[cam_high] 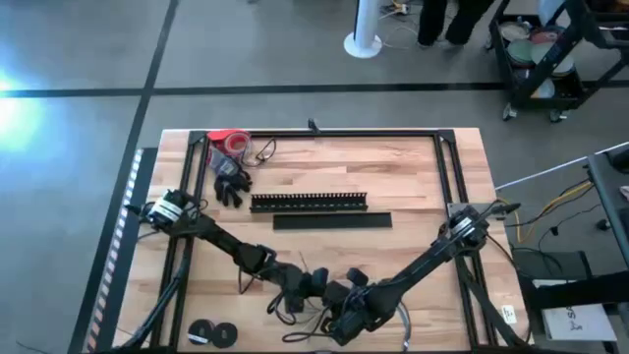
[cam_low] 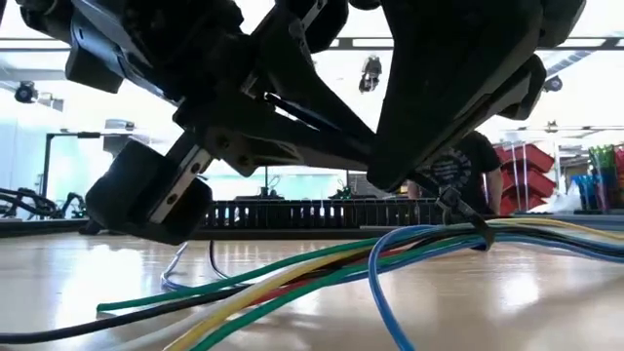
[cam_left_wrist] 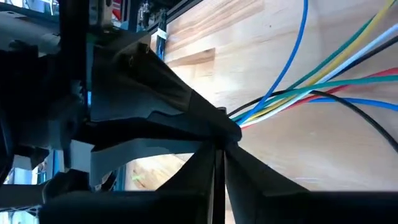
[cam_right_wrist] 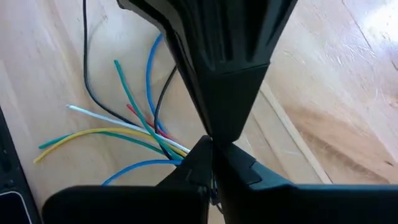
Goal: Ziptie cables
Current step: Wrap the cable wires with the black zip tie
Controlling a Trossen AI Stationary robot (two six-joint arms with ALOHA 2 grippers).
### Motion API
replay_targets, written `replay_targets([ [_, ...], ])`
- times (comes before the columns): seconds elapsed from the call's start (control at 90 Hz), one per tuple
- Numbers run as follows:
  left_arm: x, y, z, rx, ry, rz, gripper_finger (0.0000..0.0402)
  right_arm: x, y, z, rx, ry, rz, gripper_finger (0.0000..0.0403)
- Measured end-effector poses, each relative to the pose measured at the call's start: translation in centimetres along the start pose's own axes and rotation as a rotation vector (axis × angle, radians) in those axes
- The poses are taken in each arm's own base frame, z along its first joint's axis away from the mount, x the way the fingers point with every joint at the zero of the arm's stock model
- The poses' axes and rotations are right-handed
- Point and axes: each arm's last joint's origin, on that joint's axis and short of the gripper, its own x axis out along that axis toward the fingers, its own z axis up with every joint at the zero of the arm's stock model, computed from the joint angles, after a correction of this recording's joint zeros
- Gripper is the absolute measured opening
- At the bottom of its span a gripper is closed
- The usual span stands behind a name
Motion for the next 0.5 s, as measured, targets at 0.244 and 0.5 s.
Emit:
replay_targets([
  [0.244, 0.0, -0.1, 0.09, -0.014, -0.021, -0.015, 0.0033, 0.0, 0.0, 0.0, 0.0, 0.0, 0.0, 0.0],
  [0.5, -0.01, -0.09, 0.15, -0.036, -0.024, -0.012, 0.0028, 0.0, 0.01, 0.0, 0.0, 0.002, 0.001, 0.0],
])
